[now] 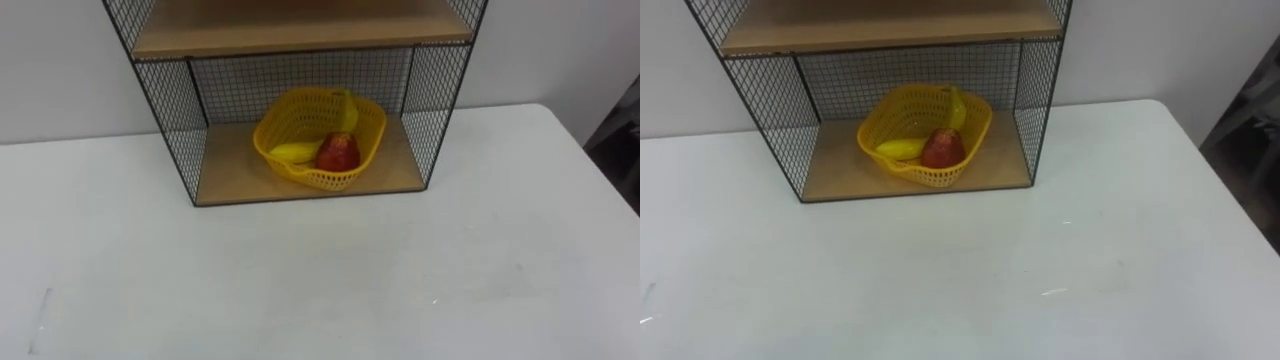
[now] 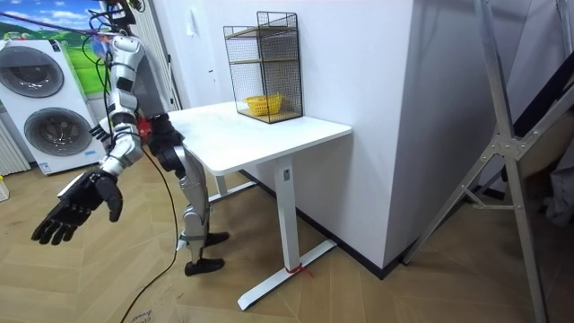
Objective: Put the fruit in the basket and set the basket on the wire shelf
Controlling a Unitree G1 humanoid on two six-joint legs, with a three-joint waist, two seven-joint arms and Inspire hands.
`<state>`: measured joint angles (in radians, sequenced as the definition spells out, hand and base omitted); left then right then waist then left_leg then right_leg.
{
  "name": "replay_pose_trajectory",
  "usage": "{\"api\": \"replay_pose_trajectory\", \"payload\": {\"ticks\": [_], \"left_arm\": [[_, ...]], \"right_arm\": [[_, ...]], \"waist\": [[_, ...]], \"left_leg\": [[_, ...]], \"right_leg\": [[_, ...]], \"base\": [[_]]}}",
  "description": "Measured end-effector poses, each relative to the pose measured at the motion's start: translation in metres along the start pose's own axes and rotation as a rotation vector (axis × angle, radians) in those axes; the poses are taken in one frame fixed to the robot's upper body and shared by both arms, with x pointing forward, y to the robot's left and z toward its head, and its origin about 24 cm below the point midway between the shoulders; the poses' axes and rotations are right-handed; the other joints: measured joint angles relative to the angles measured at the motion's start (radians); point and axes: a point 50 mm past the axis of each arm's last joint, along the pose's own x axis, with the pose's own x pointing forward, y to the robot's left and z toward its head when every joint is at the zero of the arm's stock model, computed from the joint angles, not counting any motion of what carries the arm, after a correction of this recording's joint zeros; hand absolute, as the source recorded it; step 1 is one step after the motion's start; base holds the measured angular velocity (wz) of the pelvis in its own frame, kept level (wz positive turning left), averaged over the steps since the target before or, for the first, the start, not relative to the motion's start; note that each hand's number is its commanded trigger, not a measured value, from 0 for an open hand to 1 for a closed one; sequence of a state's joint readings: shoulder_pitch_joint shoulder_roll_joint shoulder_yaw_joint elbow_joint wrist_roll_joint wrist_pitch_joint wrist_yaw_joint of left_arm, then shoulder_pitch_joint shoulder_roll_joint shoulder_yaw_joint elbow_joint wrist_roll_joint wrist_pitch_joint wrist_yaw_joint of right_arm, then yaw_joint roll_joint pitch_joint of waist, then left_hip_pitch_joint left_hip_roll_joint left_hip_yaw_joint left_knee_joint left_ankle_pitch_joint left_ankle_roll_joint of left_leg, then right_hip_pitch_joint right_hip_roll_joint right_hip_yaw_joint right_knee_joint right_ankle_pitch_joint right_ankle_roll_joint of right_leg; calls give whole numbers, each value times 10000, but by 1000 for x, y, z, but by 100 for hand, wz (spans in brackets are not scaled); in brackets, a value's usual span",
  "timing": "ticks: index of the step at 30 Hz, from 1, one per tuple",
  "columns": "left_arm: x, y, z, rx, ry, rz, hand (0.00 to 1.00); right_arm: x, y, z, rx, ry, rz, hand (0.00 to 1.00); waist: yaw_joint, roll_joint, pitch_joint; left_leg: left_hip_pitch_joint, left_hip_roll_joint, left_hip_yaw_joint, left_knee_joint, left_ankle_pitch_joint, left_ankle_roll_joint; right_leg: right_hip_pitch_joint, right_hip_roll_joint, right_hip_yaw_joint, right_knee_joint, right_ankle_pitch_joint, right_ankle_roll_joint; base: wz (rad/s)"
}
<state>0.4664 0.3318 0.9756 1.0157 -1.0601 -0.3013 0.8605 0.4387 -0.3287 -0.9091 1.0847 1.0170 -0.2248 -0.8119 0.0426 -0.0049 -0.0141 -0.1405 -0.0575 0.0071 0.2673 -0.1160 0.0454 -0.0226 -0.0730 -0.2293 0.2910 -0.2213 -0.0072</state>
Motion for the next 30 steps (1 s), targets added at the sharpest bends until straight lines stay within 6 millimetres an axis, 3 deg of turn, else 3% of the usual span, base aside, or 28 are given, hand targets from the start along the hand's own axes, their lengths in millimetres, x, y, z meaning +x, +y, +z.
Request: {"api": "replay_pose_trajectory", "payload": {"ticks": [4, 7, 10, 13, 16, 24, 26, 28, 30], "left_arm": [[-6, 3, -27, 2726, -836, -1297, 0], [-22, 8, -67, 7370, -2101, -3903, 0], [-45, 6, -103, 12112, -3574, -6969, 0], [-73, 1, -132, 14812, -4423, -9307, 0], [-86, 8, -153, 16283, -4090, -10375, 0], [-105, 8, -169, 18139, -4564, -11556, 0], [-110, 8, -173, 18522, -4893, -11882, 0], [-115, 9, -178, 19048, -5235, -12216, 0], [-117, 9, -180, 19338, -5363, -12377, 0]], "right_arm": [[3, -18, -35, -2030, 350, -35, 0], [-10, -24, -78, -5077, 855, 1186, 0], [-29, -19, -109, -8133, 818, 3075, 0], [-43, -10, -124, -10278, 719, 4757, 0], [-59, 3, -136, -12019, 378, 6438, 0], [-94, 25, -156, -14839, -654, 9300, 0], [-103, 30, -160, -15547, -1078, 9942, 0], [-117, 37, -165, -16073, -1443, 10734, 0], [-126, 42, -169, -16265, -1592, 11292, 0]], "waist": [[-284, -141, -56], [-333, -203, -48], [-439, -244, -25], [-363, -298, -26], [-219, -294, -20], [-412, -261, 43], [-416, -241, 76], [-397, -258, 183], [-377, -237, 221]], "left_leg": [[145, 1, -4, -121, 3, -2], [397, 137, 241, -180, 7, -7], [637, 94, 121, -321, 7, -7], [871, 98, 118, -378, 25, -32], [1102, 107, 171, -543, 50, -68], [1163, 132, 147, -622, 216, -157], [1168, 141, 111, -628, 348, -156], [1153, 138, 53, -606, 370, -141], [1132, 139, 25, -612, 370, -141]], "right_leg": [[193, -67, -230, -110, 18, 41], [484, -21, -231, -334, 125, 69], [790, 1, -301, -559, 208, 104], [1070, -23, -455, -660, 231, 102], [1143, 33, -228, -705, 284, 60], [1197, 29, -434, -741, 313, 23], [1209, 54, -458, -752, 315, 22], [1237, 85, -466, -802, 319, 16], [1236, 108, -454, -859, 321, 12]], "base": [[8], [-11], [-6], [14], [-22], [5], [3], [5], [2]]}}
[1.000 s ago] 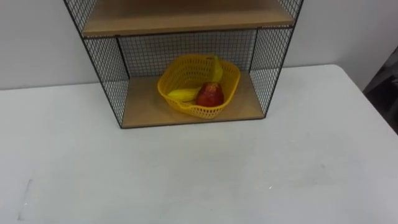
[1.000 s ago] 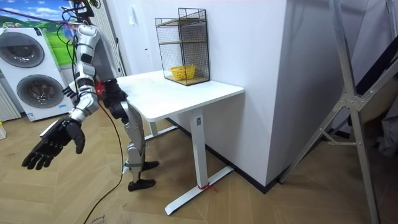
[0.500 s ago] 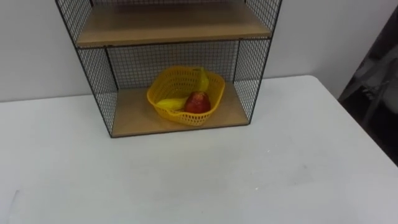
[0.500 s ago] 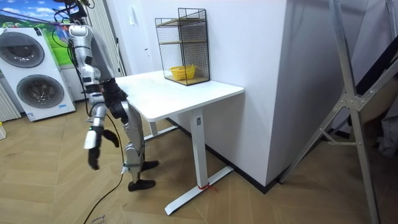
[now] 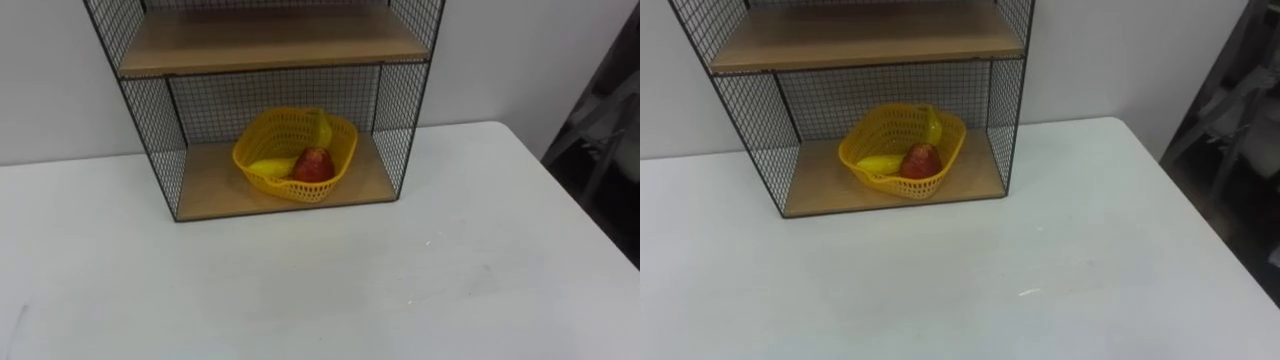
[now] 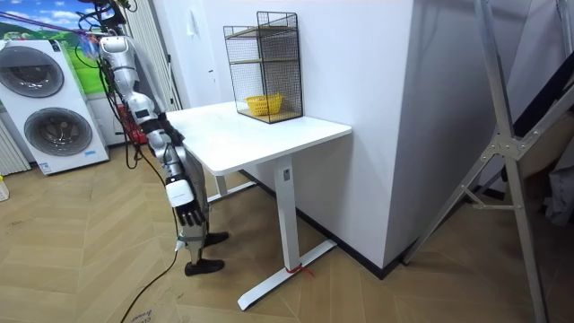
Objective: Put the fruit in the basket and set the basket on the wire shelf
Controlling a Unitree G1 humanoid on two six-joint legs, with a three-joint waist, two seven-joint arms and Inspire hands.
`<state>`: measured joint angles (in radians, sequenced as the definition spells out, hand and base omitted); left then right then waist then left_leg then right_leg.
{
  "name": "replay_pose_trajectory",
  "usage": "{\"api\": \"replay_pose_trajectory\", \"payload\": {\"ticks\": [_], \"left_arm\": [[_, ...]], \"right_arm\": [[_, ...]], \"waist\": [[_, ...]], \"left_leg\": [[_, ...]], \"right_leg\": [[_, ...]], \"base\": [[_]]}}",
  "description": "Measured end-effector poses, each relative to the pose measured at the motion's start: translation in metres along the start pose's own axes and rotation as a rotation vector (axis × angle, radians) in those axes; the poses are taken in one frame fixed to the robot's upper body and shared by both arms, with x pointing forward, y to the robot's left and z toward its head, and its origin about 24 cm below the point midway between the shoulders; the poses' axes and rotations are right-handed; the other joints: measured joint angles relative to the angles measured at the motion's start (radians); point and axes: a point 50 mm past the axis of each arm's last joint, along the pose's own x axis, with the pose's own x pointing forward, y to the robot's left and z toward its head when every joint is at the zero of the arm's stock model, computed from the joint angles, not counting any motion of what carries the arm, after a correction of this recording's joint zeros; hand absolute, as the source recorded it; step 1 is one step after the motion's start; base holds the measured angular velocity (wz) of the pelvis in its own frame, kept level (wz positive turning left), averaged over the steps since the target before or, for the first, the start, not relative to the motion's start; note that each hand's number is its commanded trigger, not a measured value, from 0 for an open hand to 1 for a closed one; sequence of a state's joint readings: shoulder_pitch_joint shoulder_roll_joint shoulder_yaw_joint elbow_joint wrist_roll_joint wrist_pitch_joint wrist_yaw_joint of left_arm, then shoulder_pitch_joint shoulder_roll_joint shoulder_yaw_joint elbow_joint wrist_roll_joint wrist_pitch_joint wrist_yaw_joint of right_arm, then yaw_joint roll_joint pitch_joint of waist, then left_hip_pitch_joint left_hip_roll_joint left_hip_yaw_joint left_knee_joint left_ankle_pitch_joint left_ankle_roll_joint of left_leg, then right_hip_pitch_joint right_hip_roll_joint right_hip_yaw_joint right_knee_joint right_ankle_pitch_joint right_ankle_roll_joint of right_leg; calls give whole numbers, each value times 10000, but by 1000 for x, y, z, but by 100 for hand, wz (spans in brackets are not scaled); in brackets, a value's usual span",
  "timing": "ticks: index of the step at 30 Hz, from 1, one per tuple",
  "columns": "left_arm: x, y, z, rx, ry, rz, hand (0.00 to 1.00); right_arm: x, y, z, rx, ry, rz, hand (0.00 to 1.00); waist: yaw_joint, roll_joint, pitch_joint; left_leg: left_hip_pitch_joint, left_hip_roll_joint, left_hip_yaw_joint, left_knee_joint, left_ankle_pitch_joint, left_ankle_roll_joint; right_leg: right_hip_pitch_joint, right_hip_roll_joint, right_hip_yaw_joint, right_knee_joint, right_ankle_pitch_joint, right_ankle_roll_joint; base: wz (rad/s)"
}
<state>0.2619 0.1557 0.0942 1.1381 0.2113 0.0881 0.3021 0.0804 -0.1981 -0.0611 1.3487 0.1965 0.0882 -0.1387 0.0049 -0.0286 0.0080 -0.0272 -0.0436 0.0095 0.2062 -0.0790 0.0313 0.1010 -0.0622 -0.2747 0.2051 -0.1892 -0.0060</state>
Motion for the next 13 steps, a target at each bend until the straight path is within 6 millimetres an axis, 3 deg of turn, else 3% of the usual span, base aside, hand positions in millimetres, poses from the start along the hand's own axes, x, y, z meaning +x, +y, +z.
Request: {"api": "replay_pose_trajectory", "payload": {"ticks": [3, 13], "left_arm": [[0, -1, 2, 41, 20, -161, 0], [-1, -7, 1, 175, 70, -658, 0]], "right_arm": [[-1, 9, 11, -478, -424, 725, 0], [-2, 17, 1, -1037, -236, 1703, 0]], "waist": [[7, 16, 73], [23, -6, 36]], "left_leg": [[-47, -16, -52, -10, 5, -7], [37, -18, -111, -12, 21, -19]], "right_leg": [[-48, 2, -3, -6, 3, -7], [49, 37, 16, -16, 21, -37]], "base": [[1], [0]]}}
